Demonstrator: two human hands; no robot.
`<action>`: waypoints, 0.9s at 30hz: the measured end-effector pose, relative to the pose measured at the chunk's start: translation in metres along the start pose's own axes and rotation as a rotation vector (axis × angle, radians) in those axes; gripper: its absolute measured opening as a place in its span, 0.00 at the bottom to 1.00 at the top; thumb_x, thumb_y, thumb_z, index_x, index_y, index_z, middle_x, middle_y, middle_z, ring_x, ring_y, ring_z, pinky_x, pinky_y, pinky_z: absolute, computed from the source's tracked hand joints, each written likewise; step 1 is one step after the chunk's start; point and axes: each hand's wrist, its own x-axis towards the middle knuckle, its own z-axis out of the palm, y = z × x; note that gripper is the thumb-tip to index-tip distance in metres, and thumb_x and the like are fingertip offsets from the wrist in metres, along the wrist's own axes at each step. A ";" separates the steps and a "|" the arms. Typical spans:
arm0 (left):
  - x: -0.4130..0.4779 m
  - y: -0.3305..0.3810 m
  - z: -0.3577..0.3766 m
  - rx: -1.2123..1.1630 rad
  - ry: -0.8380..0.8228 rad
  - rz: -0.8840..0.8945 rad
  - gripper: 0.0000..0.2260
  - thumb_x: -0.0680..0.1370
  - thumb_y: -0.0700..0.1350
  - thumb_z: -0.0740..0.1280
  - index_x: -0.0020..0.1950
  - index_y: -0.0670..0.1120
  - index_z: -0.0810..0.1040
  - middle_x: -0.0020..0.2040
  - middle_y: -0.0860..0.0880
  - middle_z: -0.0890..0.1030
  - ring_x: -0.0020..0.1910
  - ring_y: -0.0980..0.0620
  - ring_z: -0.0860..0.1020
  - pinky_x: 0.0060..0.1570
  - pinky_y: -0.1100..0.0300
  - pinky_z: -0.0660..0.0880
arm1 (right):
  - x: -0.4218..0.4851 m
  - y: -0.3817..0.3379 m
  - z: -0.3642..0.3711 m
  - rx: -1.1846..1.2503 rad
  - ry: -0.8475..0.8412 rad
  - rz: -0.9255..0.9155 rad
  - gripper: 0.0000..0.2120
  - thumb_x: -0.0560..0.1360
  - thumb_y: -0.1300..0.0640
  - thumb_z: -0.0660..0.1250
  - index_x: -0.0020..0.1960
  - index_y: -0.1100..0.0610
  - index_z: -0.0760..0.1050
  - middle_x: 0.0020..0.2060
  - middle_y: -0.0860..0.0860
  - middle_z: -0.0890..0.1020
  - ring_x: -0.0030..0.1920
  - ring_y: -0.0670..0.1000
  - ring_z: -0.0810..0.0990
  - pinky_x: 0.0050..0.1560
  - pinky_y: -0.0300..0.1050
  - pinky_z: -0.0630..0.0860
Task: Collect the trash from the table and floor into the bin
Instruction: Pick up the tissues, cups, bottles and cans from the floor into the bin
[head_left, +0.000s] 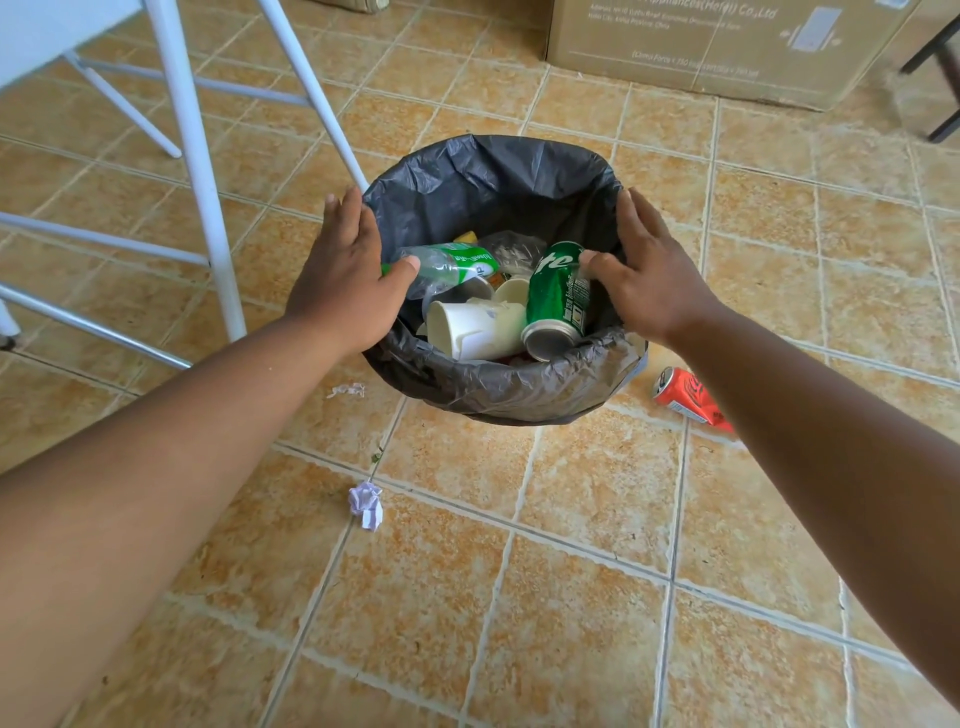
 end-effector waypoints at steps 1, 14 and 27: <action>0.000 0.000 0.000 0.004 -0.003 -0.002 0.34 0.82 0.60 0.51 0.80 0.41 0.44 0.80 0.50 0.38 0.78 0.51 0.37 0.75 0.51 0.44 | 0.000 0.002 -0.001 0.123 -0.009 0.019 0.38 0.76 0.38 0.57 0.80 0.51 0.49 0.80 0.46 0.49 0.78 0.48 0.51 0.71 0.41 0.50; 0.000 0.003 -0.001 0.081 0.020 0.011 0.35 0.82 0.61 0.50 0.80 0.39 0.45 0.80 0.48 0.39 0.78 0.48 0.37 0.76 0.51 0.40 | -0.058 0.162 0.021 -0.569 -0.320 0.277 0.35 0.76 0.47 0.66 0.76 0.61 0.57 0.74 0.60 0.63 0.75 0.60 0.59 0.70 0.61 0.65; 0.000 0.002 -0.001 0.082 0.031 0.011 0.35 0.82 0.62 0.49 0.80 0.39 0.46 0.81 0.47 0.40 0.78 0.49 0.37 0.76 0.50 0.39 | -0.089 0.201 0.023 -0.741 -0.401 0.295 0.24 0.76 0.47 0.65 0.68 0.55 0.67 0.48 0.54 0.75 0.41 0.55 0.79 0.41 0.49 0.80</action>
